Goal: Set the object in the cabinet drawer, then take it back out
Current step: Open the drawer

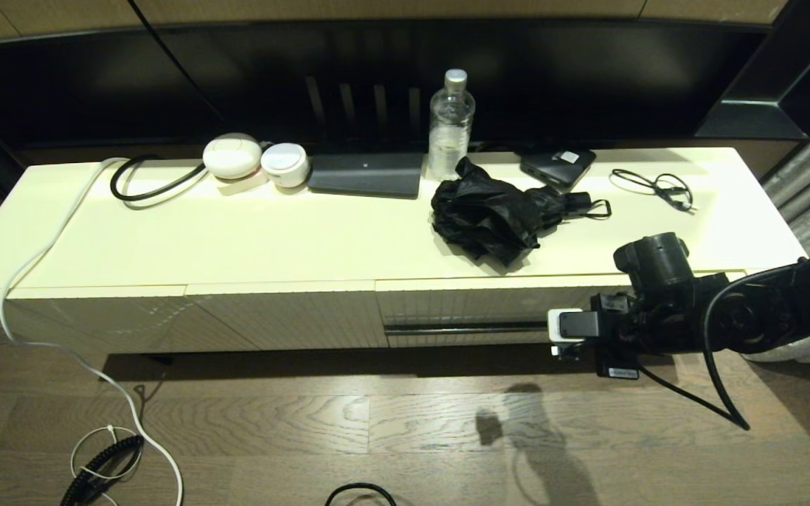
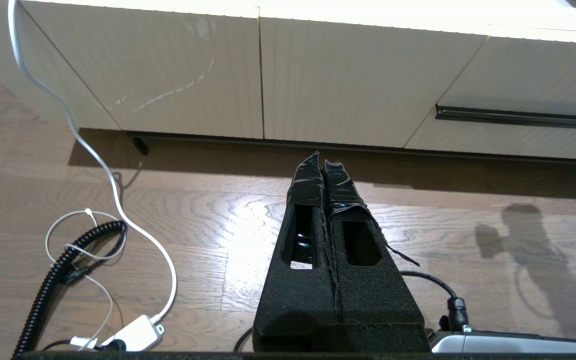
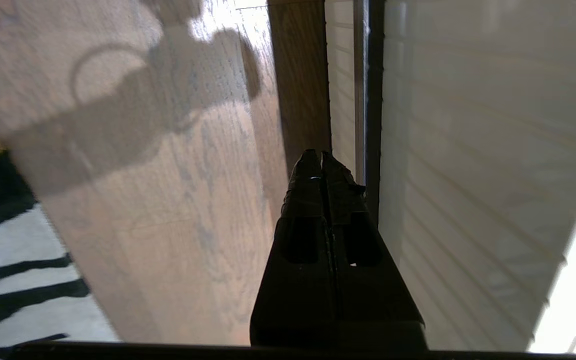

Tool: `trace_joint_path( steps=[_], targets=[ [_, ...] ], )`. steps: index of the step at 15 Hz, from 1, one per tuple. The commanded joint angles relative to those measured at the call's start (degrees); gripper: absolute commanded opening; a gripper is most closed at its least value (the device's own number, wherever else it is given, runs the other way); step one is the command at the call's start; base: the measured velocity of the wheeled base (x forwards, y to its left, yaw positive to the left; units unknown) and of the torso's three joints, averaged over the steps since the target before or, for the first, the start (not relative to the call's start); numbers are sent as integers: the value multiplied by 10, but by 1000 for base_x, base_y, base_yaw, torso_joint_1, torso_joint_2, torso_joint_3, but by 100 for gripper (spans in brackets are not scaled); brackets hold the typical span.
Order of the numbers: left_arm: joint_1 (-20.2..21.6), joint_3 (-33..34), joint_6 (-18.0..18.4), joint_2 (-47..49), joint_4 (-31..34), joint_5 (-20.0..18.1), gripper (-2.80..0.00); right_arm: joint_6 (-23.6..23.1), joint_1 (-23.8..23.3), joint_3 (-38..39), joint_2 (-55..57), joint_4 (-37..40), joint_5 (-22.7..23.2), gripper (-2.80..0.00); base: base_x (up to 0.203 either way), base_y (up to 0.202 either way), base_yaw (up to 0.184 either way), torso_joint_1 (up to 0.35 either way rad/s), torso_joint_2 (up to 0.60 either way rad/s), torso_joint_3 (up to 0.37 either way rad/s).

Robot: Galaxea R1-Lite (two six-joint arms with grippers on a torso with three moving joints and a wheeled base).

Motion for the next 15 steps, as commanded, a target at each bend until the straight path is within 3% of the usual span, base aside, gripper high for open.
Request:
trace_joint_path(
  steps=[1,3,4,5,11,15],
  targets=[
    [0,0,0,-1,0,0,-280,-9,0,-4,44,-20,0,-280,0,0,0,0,0,0],
    [0,0,0,-1,0,0,-280,-8,0,-3,65,-54,2,-280,0,0,0,0,0,0],
    [0,0,0,-1,0,0,-280,-9,0,0,71,-64,3,-154,0,0,0,0,0,0],
    [0,0,0,-1,0,0,-280,-8,0,2,75,-74,4,0,0,0,0,0,0,0],
    [0,0,0,-1,0,0,-280,-10,4,21,80,-81,7,0,0,0,0,0,0,0],
    [0,0,0,-1,0,0,-280,-10,2,-6,104,-77,6,0,0,0,0,0,0,0]
  ],
)
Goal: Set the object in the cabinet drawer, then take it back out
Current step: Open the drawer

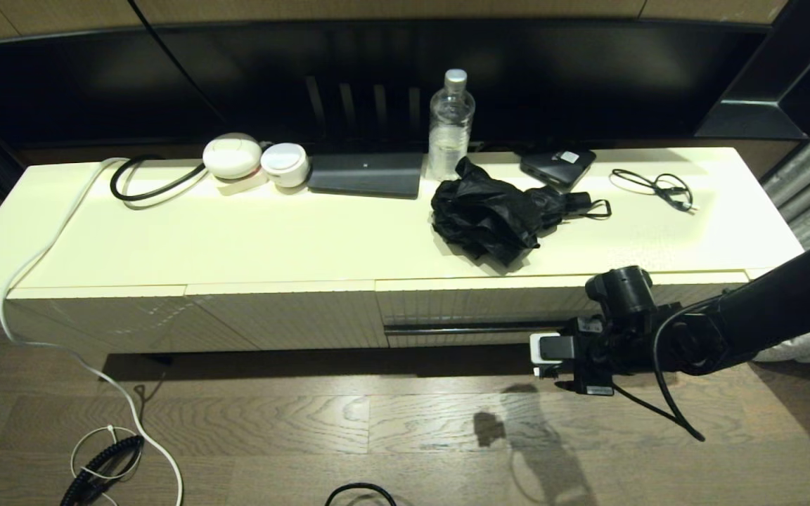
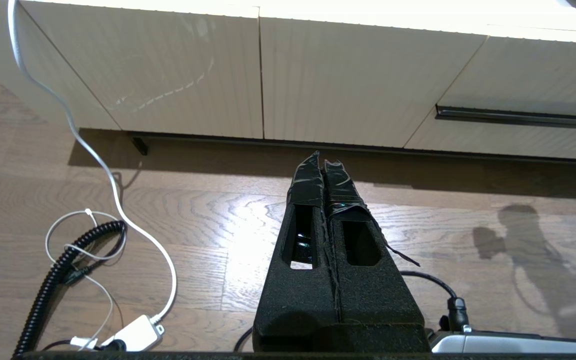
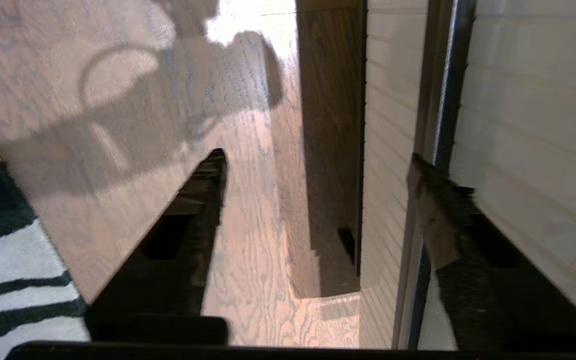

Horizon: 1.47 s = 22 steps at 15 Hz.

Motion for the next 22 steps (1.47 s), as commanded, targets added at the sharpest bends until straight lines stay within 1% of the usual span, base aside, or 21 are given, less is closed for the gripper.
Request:
trace_joint_path(
  steps=[1,5,15,22],
  targets=[
    [0,0,0,-1,0,0,-280,-4,-2,-25,19,4,-1,0,0,0,0,0,0,0],
    [0,0,0,-1,0,0,-280,-18,-14,-56,44,1,-2,0,0,0,0,0,0,0],
    [0,0,0,-1,0,0,-280,-20,-25,-111,100,-2,-1,0,0,0,0,0,0,0],
    [0,0,0,-1,0,0,-280,-20,-26,-108,109,0,-4,0,0,0,0,0,0,0]
  ],
)
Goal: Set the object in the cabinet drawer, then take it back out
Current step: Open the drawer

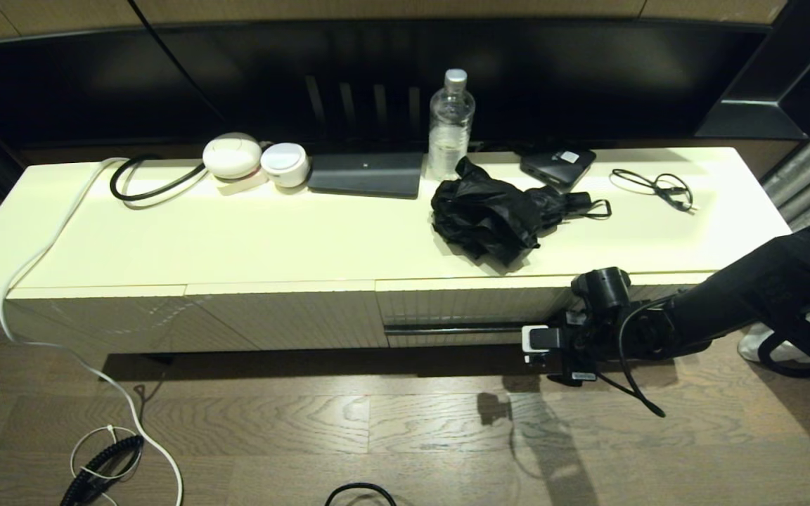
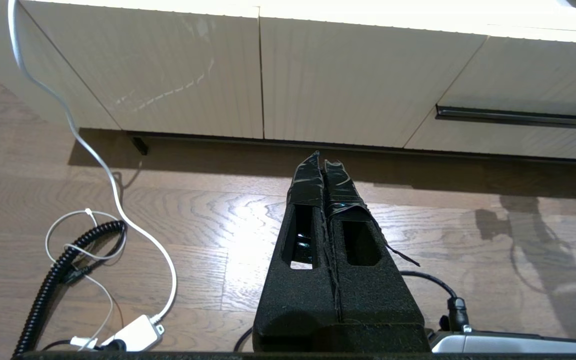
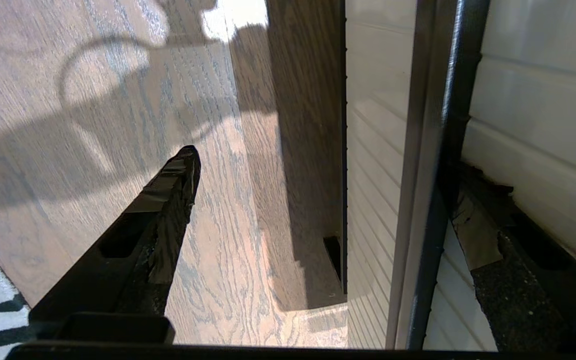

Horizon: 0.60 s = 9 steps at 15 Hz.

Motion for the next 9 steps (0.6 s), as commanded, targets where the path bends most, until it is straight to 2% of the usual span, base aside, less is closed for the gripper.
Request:
trace_joint_path(
  steps=[1,6,9],
  targets=[
    [0,0,-1,-1,0,0,-280,-3,0,7,2,1,0,0,0,0,0,0,0,0],
    [0,0,-1,-1,0,0,-280,-4,6,56,-13,-4,3,0,0,0,0,0,0,0],
    [0,0,-1,-1,0,0,-280,-4,10,103,-5,-57,4,0,0,0,0,0,0,0]
  ],
)
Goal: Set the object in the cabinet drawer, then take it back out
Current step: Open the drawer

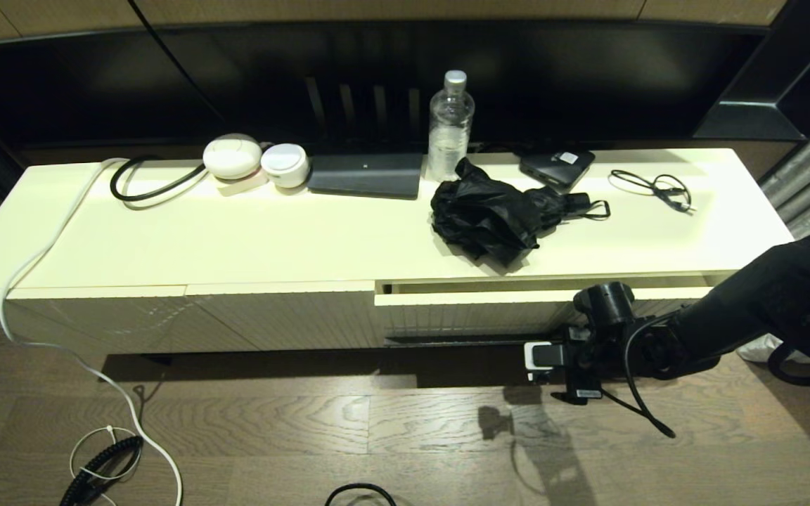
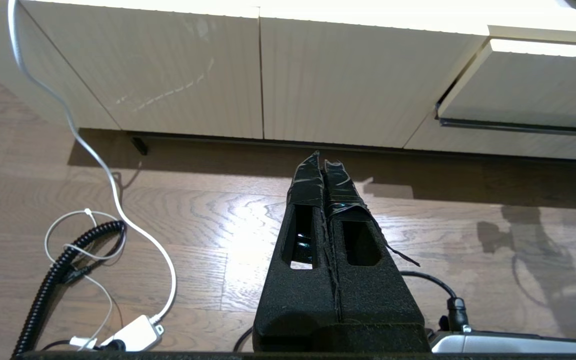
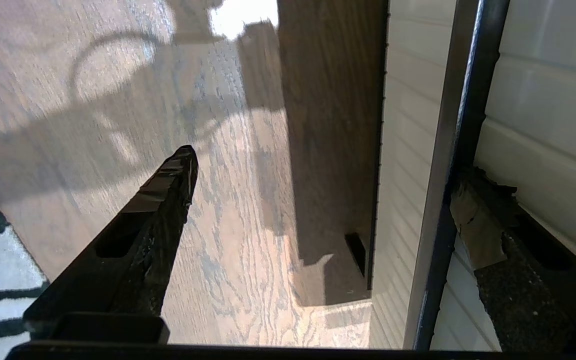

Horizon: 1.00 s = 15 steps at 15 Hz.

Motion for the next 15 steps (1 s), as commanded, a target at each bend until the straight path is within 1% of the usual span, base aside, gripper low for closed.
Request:
trace_joint_path(
  steps=[1,4,11,15],
  targets=[
    [0,0,0,-1,0,0,-280,-4,4,33,5,-26,1,0,0,0,0,0,0,0],
    [0,0,0,-1,0,0,-280,-3,5,62,-6,-28,2,0,0,0,0,0,0,0],
    [0,0,0,-1,0,0,-280,-3,9,168,-56,-28,3,0,0,0,0,0,0,0],
    [0,0,0,-1,0,0,-280,-2,9,181,-100,-27,3,0,0,0,0,0,0,0]
  ],
)
